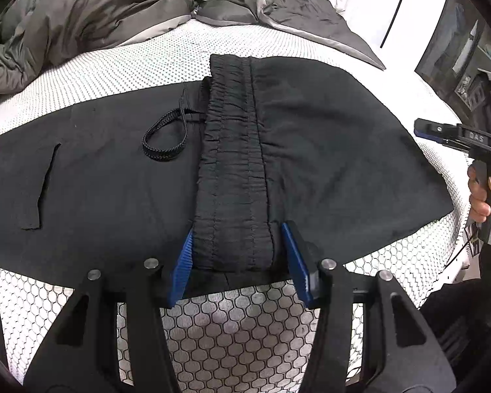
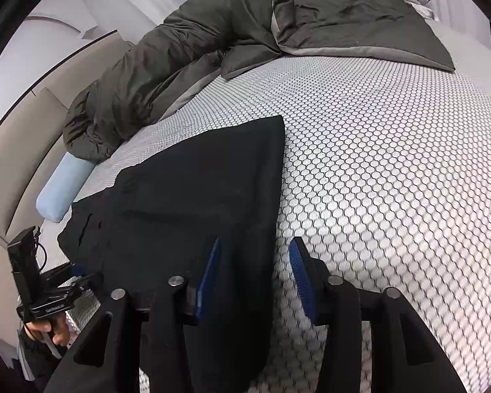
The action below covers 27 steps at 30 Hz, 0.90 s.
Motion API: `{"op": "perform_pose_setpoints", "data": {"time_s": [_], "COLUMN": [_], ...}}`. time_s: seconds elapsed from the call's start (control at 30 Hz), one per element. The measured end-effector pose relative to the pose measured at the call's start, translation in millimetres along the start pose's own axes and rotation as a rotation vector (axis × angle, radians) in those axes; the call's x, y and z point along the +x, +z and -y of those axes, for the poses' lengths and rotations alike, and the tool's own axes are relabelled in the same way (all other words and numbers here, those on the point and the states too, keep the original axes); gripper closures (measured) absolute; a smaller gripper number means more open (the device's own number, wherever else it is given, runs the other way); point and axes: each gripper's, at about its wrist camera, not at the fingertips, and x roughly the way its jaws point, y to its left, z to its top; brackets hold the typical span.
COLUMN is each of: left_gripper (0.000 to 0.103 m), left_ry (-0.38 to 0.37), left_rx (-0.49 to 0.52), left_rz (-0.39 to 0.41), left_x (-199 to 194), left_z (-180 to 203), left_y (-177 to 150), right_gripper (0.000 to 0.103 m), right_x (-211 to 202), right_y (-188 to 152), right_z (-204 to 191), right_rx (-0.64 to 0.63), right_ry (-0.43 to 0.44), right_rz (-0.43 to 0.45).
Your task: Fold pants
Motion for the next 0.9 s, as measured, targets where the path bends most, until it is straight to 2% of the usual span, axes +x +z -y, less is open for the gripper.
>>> {"op": "perform_pose_setpoints", "data": {"time_s": [0.1, 0.17, 0.3, 0.4, 0.47, 0.57, 0.67, 0.73, 0.8, 0.9], "left_gripper": [0.047, 0.042, 0.038, 0.038, 0.038, 0.04, 0.039, 0.034, 0.034, 0.034], "left_ry": [0.008, 0.052, 0.064, 0.101, 0.097, 0.129, 0.136, 0.122, 0.133, 0.179], "left_rx": [-0.039, -0.08, -0.113, -0.094, -0.09, -0.086, -0.172, -0.221, -0.214, -0.175], "left_rz": [0.029, 0.089, 0.18, 0.165, 0.14, 0.045, -0.047, -0.045, -0.032, 0.02], "left_x": [-7.6, -17.5, -23.0, -1.0, 16.8, 51.5, 87.7, 97.9, 94.6, 75.0], "left_z": [-4.7, -8.4, -7.0, 2.2, 7.1, 9.2, -8.9, -17.0, -13.7, -1.6], "left_y": [5.8, 14.4, 42.1, 77.9, 99.9, 129.4, 134.9, 132.9, 134.5, 133.8], "right_gripper": [0.055, 0.053, 0.053, 0.053, 0.053, 0.053, 0.053, 0.053, 0.053, 0.053], "right_x": [-7.2, -13.2, -19.2, -20.8, -19.3, -15.8, -9.0, -3.8, 0.0, -7.5], "right_y": [-3.9, -9.9, -20.5, -23.5, -23.5, -26.8, -33.2, -41.5, -46.3, -45.0], "right_z": [-5.2, -5.2, -9.7, -16.6, -18.7, -20.8, -25.6, -26.9, -20.9, -9.7], "right_rx": [-0.015, -0.015, -0.023, -0.056, -0.062, -0.08, -0.135, -0.186, -0.211, -0.163], "right_ry": [0.006, 0.003, 0.016, 0.026, 0.035, 0.056, 0.047, 0.012, -0.045, -0.035], "right_rz": [0.006, 0.006, -0.002, -0.002, -0.005, -0.027, -0.065, -0.103, -0.117, -0.1]}}
